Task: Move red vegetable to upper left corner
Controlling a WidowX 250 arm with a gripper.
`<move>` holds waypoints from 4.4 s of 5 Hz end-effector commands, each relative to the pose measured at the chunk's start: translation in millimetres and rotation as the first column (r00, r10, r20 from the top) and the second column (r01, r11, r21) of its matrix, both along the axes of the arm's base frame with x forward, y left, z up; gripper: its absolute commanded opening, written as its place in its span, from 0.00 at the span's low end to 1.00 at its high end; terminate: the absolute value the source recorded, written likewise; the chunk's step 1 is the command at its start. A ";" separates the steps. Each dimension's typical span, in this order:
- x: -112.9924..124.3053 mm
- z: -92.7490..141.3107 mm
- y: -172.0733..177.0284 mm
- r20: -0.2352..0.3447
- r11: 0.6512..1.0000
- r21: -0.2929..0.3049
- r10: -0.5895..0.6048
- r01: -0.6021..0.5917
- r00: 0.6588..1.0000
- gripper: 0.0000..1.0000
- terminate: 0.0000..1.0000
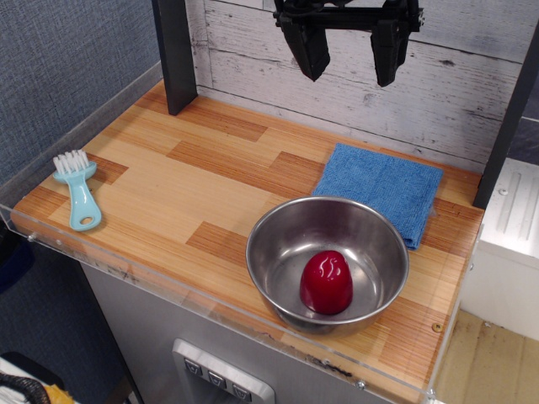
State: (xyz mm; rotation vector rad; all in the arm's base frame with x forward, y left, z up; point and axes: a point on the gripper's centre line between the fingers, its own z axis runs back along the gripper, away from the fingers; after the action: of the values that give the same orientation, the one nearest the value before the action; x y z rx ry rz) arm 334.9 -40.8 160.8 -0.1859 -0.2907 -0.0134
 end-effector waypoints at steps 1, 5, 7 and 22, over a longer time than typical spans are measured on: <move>0.0 0.0 0.0 0.000 1.000 0.000 0.000 0.000 1.000 1.00 0.00; -69.9 -51.2 -50.4 -0.019 0.992 0.048 -0.118 0.119 0.993 1.00 0.00; -90.8 -61.7 -33.1 -0.028 0.994 0.069 -0.082 0.084 0.996 1.00 0.00; -73.7 -46.9 -19.8 0.091 0.996 0.074 0.048 -0.055 0.995 0.00 0.00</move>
State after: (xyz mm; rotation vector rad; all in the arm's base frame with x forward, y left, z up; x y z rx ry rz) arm 256.5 -61.0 102.3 -0.0908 -0.3348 0.0138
